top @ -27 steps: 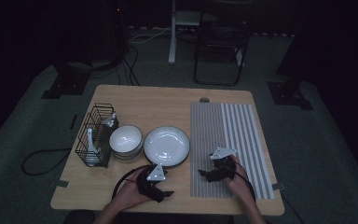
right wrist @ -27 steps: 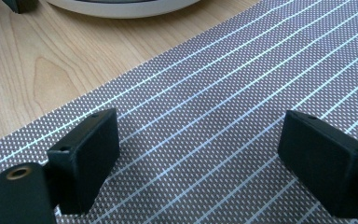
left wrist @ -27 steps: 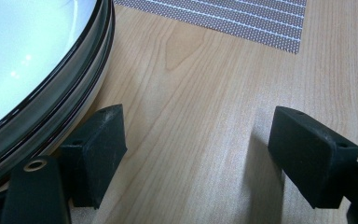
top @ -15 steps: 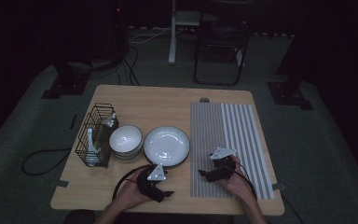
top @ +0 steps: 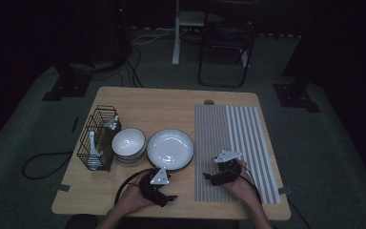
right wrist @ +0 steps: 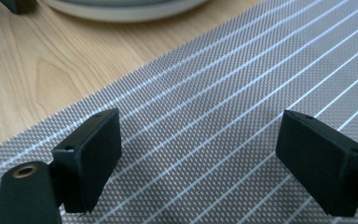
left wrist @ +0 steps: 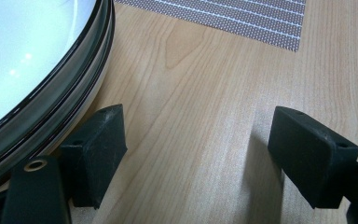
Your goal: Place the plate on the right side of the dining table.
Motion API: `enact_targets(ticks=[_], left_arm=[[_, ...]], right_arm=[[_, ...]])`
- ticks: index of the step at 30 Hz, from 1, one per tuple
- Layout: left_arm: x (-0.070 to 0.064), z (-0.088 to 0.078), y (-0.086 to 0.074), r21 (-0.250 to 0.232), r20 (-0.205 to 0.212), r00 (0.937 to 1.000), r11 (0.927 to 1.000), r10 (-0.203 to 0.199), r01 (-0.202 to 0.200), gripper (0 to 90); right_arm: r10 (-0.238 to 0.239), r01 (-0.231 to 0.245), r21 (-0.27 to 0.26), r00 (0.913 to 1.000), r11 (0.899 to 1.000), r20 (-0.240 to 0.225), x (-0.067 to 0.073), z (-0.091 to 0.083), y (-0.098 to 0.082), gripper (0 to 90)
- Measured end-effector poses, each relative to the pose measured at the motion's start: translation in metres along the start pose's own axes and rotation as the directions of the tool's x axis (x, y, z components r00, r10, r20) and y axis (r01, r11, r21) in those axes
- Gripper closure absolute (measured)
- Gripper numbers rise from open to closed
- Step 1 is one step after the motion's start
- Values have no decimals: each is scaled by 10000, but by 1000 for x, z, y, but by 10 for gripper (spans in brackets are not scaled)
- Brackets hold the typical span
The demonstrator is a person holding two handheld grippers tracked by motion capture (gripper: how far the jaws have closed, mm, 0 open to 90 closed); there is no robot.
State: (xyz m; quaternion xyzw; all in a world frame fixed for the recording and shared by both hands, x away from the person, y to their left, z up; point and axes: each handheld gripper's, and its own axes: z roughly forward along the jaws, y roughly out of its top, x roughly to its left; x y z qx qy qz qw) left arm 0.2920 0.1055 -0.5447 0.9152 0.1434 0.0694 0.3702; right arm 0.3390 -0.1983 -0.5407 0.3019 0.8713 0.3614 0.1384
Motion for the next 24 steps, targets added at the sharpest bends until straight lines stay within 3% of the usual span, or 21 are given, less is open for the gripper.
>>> enact_targets(ticks=[4,9,16,24], left_arm=[[0,-1,0,42,-81,9999,10000,-75,75,200],[-1,-3,-1,48,-181,9998,10000,50,-49,228],[-2,-5,-2,102,-214,9997,9999,72,-70,247],[-3,-7,-3,92,-127,9999,9999,116,-115,280]], right_arm=[[-197,200,-331,9998,9993,76,7,-11,10,129],[-335,337,-319,9994,9989,61,12,-13,17,138],[-280,292,-564,9994,9980,226,15,-23,26,192],[-282,297,-766,9994,9966,212,19,-27,37,192]])
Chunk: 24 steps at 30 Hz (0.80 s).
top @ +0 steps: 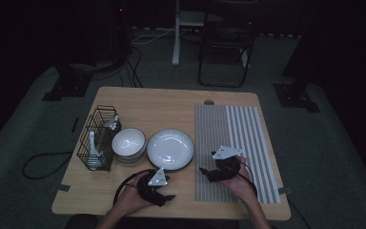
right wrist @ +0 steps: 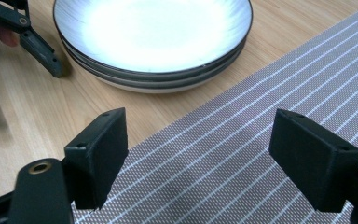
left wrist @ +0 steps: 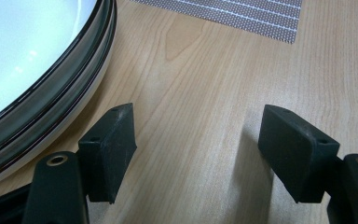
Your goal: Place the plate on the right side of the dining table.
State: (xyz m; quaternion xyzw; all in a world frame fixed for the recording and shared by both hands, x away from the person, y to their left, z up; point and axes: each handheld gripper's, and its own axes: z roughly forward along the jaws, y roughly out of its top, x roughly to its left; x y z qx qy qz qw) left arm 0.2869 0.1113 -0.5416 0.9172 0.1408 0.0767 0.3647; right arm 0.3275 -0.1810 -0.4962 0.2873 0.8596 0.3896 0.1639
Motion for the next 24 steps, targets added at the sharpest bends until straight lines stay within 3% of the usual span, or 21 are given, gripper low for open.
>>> enact_targets(ticks=[4,13,24], left_arm=[[0,-1,-1,-2,-34,9999,9999,115,-115,280],[2,-6,-6,75,37,9997,9997,-247,247,280],[3,-11,-11,204,-108,9993,9991,-363,365,268]], right_arm=[[-89,89,-47,10000,9999,45,1,0,7,192],[-260,262,-269,9996,9993,109,1,-1,21,193],[-196,198,-461,9998,9987,58,-6,10,35,224]])
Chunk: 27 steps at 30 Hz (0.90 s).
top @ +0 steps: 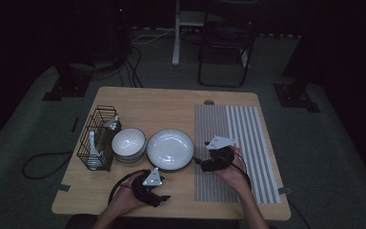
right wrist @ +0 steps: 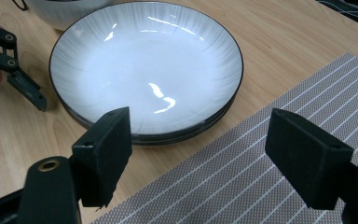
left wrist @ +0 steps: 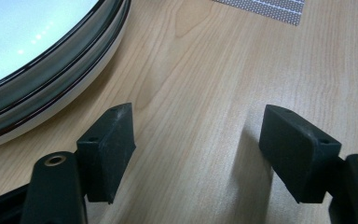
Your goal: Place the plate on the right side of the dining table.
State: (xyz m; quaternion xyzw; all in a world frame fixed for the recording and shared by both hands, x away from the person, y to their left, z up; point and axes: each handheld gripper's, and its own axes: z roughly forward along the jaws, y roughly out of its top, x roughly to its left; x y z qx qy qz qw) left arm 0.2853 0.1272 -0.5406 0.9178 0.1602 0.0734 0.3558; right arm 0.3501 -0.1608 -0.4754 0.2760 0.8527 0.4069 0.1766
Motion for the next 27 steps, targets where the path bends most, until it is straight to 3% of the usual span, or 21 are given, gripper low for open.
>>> enact_targets(ticks=[12,19,22,27], left_arm=[[2,0,0,59,65,10000,10000,50,-50,247],[5,-2,-2,-130,0,10000,9999,-45,45,341],[5,-4,-2,39,-128,9998,9998,-178,179,355],[3,-9,-2,246,-659,9978,9997,-69,86,400]], right_arm=[[121,-123,-65,9996,9999,-251,-6,13,3,315],[59,-59,-45,10000,10000,-1,-7,15,6,333],[-35,36,-108,10000,9999,32,-7,16,12,345],[-99,100,-197,9999,9998,58,-8,20,18,357]])
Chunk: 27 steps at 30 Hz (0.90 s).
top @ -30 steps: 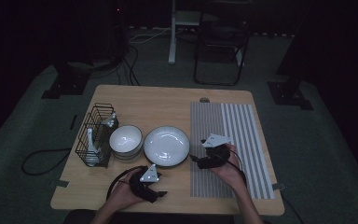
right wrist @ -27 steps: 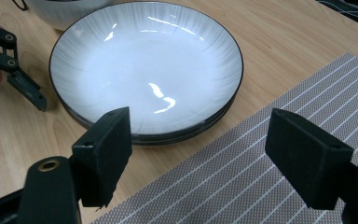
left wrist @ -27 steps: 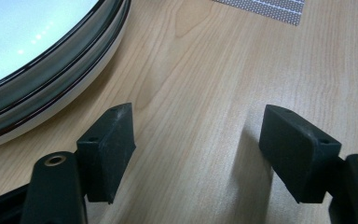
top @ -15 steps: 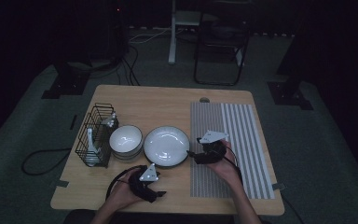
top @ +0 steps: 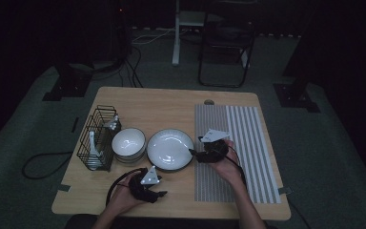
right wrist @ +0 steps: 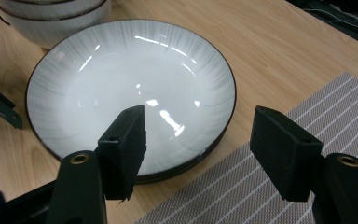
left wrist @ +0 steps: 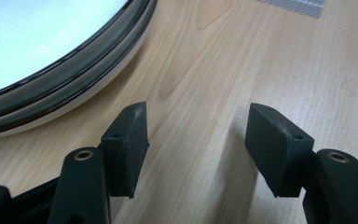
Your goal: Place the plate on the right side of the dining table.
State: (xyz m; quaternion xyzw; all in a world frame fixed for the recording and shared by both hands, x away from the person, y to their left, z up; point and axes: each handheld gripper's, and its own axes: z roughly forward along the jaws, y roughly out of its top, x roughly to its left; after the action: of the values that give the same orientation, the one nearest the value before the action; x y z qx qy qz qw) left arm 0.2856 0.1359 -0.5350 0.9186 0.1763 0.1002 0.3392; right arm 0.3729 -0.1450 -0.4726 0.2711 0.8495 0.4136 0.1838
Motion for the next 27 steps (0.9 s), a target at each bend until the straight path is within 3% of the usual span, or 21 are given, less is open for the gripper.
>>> enact_targets(ticks=[5,13,22,27], left_arm=[[0,-6,-2,116,-518,9986,9999,66,-60,408],[6,-16,-1,-500,-940,9951,9984,-302,255,431],[12,-23,-3,-1186,-1818,9813,9920,-638,425,505],[18,-24,-3,-1490,-1888,9771,9863,-983,705,520]], right_arm=[[33,-33,-76,10000,10000,-8,-3,7,6,361],[480,-482,-83,9986,9988,-225,-10,21,6,413],[763,-764,291,9971,9966,50,-15,35,3,452],[648,-652,362,9978,9972,119,-18,39,7,446]])
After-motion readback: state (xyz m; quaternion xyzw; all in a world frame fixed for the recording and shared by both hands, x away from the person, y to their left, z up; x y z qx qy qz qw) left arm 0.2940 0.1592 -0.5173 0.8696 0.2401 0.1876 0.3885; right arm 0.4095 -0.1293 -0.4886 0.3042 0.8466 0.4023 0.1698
